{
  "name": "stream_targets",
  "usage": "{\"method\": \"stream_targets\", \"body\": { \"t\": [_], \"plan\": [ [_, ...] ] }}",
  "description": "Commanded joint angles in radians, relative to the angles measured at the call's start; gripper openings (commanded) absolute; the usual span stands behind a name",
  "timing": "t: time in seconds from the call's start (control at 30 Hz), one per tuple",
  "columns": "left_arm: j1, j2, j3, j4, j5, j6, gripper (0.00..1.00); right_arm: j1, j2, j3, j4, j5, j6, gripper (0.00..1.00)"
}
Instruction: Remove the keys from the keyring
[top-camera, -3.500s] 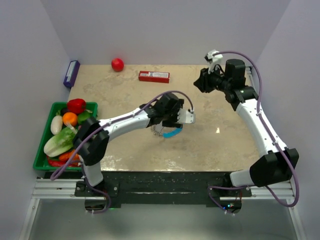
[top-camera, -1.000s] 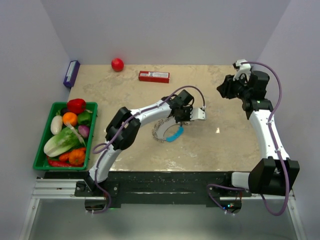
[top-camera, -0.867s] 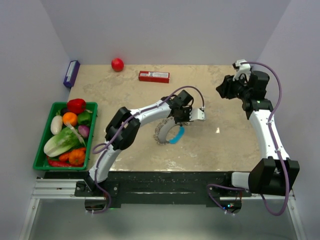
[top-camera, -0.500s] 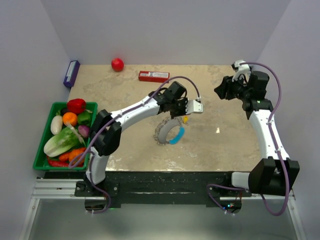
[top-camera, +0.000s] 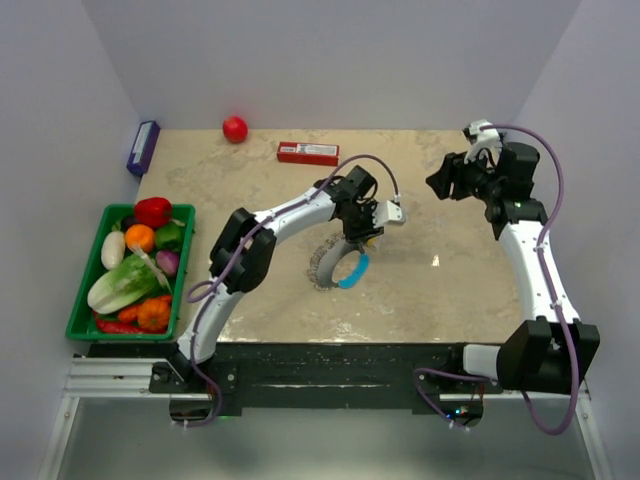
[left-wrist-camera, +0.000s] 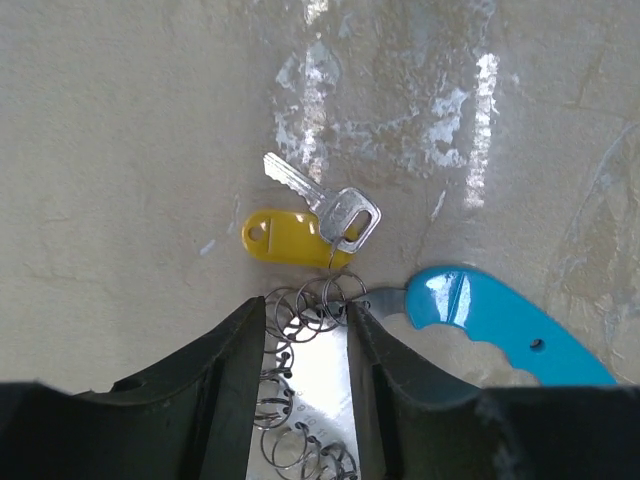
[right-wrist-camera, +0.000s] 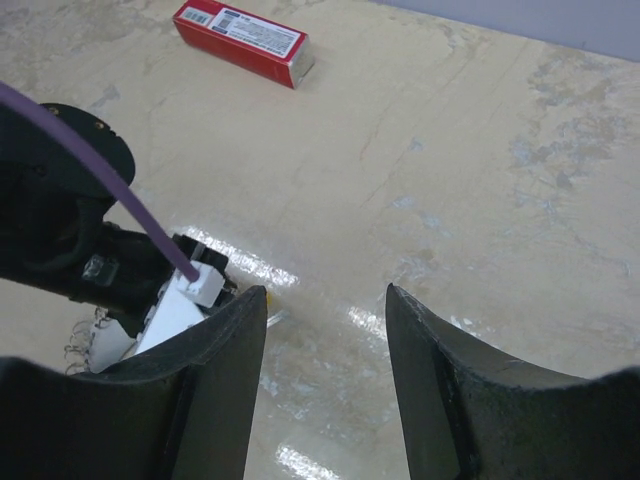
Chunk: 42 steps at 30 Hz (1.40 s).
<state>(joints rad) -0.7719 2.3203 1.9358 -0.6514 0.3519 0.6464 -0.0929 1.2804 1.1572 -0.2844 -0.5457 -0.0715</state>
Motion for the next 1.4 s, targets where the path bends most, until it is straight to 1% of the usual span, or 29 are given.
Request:
{"method": "stream_targets", "body": {
  "t": [0.0, 0.13, 0.23, 0.27, 0.37, 0.5, 0.53, 0.6, 0.73, 0.93, 1.1, 1.37],
  "plan": [
    [0.026, 0.014, 0.104, -0.096, 0.120, -0.056, 0.43, -0.004, -0.036, 0.012, 0.021, -0.019, -0.008, 0.55],
    [0.077, 0.042, 0.172, -0.171, 0.246, -0.105, 0.42, -0.005, -0.036, 0.010, 0.022, -0.022, -0.001, 0.56],
    [0.120, 0.045, 0.178, -0.169, 0.356, -0.171, 0.42, -0.004, -0.036, 0.009, 0.022, -0.026, 0.004, 0.56],
    [0.131, 0.050, 0.180, -0.166, 0.414, -0.189, 0.42, -0.004, -0.036, 0.009, 0.025, -0.028, 0.007, 0.56],
    [0.152, 0.062, 0.184, -0.178, 0.501, -0.246, 0.43, -0.004, -0.032, 0.009, 0.024, -0.028, 0.010, 0.56],
    [0.155, 0.067, 0.161, -0.185, 0.561, -0.324, 0.45, -0.004, -0.030, 0.010, 0.024, -0.023, 0.010, 0.56],
    [0.154, 0.068, 0.146, -0.179, 0.565, -0.355, 0.45, -0.004, -0.030, 0.010, 0.025, -0.023, 0.010, 0.56],
    [0.152, 0.067, 0.132, -0.165, 0.572, -0.375, 0.50, -0.004, -0.032, 0.009, 0.028, -0.023, 0.012, 0.56],
    [0.151, 0.065, 0.103, -0.130, 0.569, -0.425, 0.55, -0.004, -0.030, 0.002, 0.031, -0.023, 0.013, 0.56],
    [0.137, 0.083, 0.088, -0.106, 0.487, -0.445, 0.54, -0.004, -0.035, -0.001, 0.031, -0.023, 0.012, 0.57],
    [0.134, 0.080, 0.072, -0.062, 0.452, -0.461, 0.54, -0.005, -0.032, -0.004, 0.031, -0.026, 0.012, 0.57],
    [0.134, 0.086, 0.072, -0.040, 0.434, -0.467, 0.53, -0.005, -0.027, -0.005, 0.036, -0.034, 0.013, 0.57]
  ]
}}
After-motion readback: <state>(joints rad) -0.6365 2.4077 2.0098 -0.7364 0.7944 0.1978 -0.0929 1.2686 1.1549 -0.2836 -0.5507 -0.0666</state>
